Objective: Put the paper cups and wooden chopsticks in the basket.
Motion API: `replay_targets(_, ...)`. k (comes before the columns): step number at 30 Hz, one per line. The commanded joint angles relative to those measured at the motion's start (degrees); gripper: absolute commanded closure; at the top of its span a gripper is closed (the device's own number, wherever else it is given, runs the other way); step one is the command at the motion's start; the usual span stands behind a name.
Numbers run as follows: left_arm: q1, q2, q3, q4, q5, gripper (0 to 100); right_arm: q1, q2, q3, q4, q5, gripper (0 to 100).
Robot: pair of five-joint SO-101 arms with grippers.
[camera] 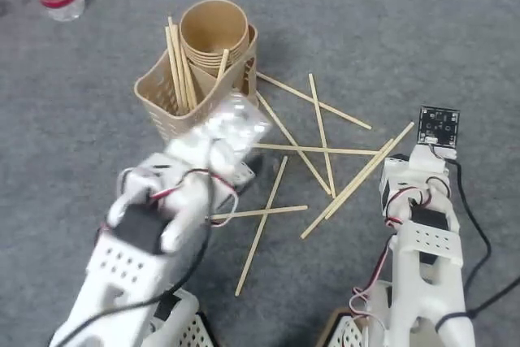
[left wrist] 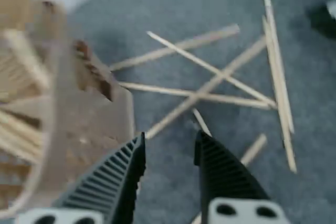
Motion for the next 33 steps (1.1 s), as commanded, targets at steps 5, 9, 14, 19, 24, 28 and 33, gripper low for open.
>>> replay_targets(5, 3.25, 24.7, -2.68, -1.32, -5.1, 85, -0.48, -0.92, -0.35, -1.19, 0.97, 99.1)
replay_targets(9, 3.34, 35.25, -2.59, -5.71, -4.92, 85, -0.4, -1.01, -0.35, -1.19, 0.97, 99.1)
replay_targets(14, 6.86, 40.53, -2.42, -7.3, -4.48, 85, -0.48, -1.01, -0.35, -1.19, 0.97, 99.1)
replay_targets(19, 8.53, 42.29, -2.51, -7.47, -2.11, 85, -0.57, -1.01, -0.53, -1.19, 0.97, 99.1)
replay_targets(24, 8.53, 42.11, -2.42, -5.89, -0.18, 85, -0.57, -1.01, -0.62, -1.19, 0.97, 99.1)
replay_targets(28, 8.88, 42.73, -2.15, -6.15, -0.18, 85, -0.57, -1.19, -0.62, -1.19, 0.97, 99.1)
replay_targets(33, 9.05, 43.6, -2.15, -8.79, -0.18, 85, -0.57, -1.19, -0.62, -1.1, 0.97, 99.1)
